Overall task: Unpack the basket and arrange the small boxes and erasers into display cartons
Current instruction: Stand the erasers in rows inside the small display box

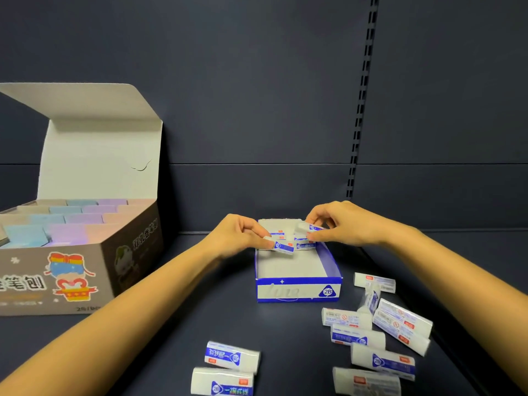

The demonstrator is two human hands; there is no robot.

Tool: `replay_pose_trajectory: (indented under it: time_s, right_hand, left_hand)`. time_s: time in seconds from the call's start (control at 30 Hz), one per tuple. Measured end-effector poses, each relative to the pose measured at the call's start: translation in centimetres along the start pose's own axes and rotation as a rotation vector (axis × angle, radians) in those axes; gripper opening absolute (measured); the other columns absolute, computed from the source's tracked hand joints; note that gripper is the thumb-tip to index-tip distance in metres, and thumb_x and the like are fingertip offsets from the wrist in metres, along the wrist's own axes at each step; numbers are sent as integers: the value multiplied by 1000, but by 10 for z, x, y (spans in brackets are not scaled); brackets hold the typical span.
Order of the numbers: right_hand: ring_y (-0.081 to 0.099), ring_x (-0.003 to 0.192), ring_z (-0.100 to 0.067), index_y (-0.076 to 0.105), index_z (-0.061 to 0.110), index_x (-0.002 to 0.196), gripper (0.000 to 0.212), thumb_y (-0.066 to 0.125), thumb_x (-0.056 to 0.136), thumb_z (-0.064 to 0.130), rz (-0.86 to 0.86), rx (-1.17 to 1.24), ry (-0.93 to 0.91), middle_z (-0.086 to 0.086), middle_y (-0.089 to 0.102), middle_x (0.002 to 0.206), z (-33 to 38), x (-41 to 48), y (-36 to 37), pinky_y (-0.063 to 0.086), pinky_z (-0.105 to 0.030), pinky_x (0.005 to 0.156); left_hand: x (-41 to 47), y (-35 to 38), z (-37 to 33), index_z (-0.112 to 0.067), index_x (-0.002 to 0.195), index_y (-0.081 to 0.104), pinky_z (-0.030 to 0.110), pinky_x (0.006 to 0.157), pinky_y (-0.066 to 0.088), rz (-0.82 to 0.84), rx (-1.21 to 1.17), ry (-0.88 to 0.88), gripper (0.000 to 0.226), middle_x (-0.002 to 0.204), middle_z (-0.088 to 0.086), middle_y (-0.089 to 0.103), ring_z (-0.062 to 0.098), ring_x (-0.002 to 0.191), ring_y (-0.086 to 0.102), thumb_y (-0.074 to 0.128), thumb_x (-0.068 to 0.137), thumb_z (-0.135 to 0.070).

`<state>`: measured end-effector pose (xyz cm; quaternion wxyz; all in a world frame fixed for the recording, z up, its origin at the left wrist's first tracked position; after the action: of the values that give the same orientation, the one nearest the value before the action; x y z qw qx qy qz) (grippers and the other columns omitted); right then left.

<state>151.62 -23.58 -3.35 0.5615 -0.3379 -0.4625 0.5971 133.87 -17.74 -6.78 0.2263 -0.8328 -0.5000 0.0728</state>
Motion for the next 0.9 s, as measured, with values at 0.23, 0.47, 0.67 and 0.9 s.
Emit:
replay_pose_trajectory:
  time_s: [0.23,0.47,0.67,0.9]
  right_hand:
    - [53,59,-3,64,23,100,27,73,78,35,-48,-15,-9,11,63,72,-4,11,3,38,-15,60]
    - [61,102,-12,67,24,117,36,66,84,37,-14,-107,-5,6,64,124,-5,15,11,52,-31,86]
    - [61,106,-14,67,24,117,35,66,84,35,-9,-176,7,5,65,124,-3,14,16,52,-35,90]
    - [59,108,-16,64,26,121,35,64,87,32,3,-228,21,5,63,127,0,16,22,51,-32,90]
  left_hand:
    - [6,0,3,-9,83,72,34,83,55,23,215,66,11,93,11,73,15,87,67,76,75,-13]
    - [11,4,-7,-15,86,74,38,94,46,-56,642,196,19,94,0,73,13,87,63,76,75,-29]
    - [19,15,-17,-21,95,71,25,90,26,-65,994,295,20,105,-6,66,9,99,46,67,82,-35]
    - [25,17,-18,-21,95,71,27,94,28,-50,1049,286,14,105,-5,67,11,103,53,65,84,-29]
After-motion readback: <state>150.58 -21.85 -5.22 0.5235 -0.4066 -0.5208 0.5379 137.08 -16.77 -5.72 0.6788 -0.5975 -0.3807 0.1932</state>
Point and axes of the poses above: each hand's wrist, its own x-axis towards the middle knuckle, its own y-axis out of the palm, z = x × y, the point moved 5 cm from there along x, towards the middle knuckle
